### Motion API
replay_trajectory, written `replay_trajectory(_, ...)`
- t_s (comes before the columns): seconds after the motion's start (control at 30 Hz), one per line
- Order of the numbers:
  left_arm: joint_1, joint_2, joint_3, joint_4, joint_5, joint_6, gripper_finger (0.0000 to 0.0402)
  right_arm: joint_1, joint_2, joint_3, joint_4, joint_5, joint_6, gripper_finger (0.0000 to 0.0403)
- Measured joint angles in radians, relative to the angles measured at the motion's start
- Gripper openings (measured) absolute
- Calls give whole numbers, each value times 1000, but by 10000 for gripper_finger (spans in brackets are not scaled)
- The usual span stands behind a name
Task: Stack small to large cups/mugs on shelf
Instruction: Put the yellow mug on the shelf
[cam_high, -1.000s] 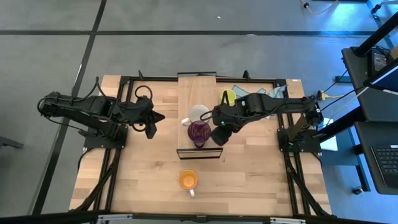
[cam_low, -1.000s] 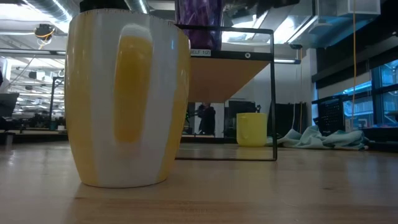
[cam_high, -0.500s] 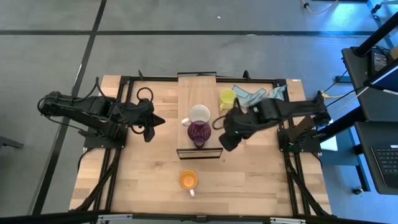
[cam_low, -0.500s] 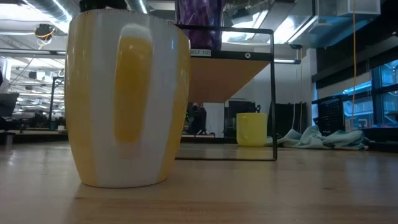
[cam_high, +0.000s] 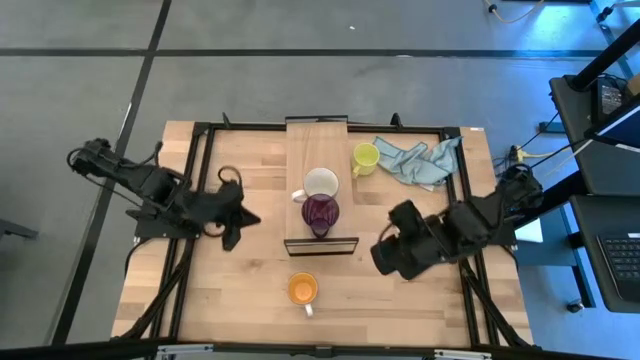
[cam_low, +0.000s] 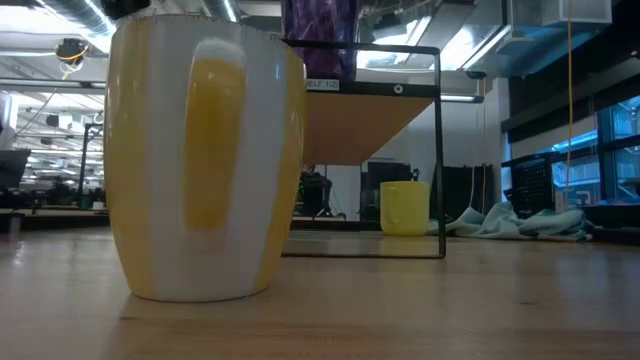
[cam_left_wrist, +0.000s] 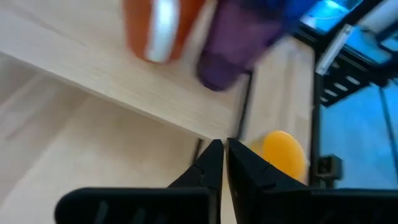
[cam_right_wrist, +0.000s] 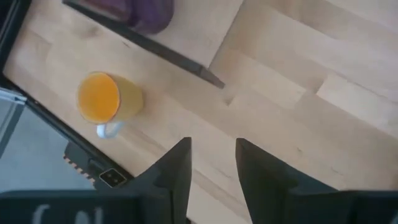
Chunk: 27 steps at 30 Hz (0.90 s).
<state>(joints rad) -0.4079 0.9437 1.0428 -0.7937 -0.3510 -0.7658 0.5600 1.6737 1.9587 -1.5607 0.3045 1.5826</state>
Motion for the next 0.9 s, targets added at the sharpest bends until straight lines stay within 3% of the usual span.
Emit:
replay_trajectory(0.17,-196,81,0,128,-149,-91,14,103,0,0,-11,57,50,127)
replay_trajectory(0.37,-314,236,0,253,-239,-267,14,241,10,0,-10,141,178,127)
replay_trajectory(0.73,-361,479,0,226,-213,-927,14,312,87,0,-10,158,302,126)
replay_trajectory(0.9,-362,534,0,199,-118,-1006,14,298,146,0,30,148,298,126)
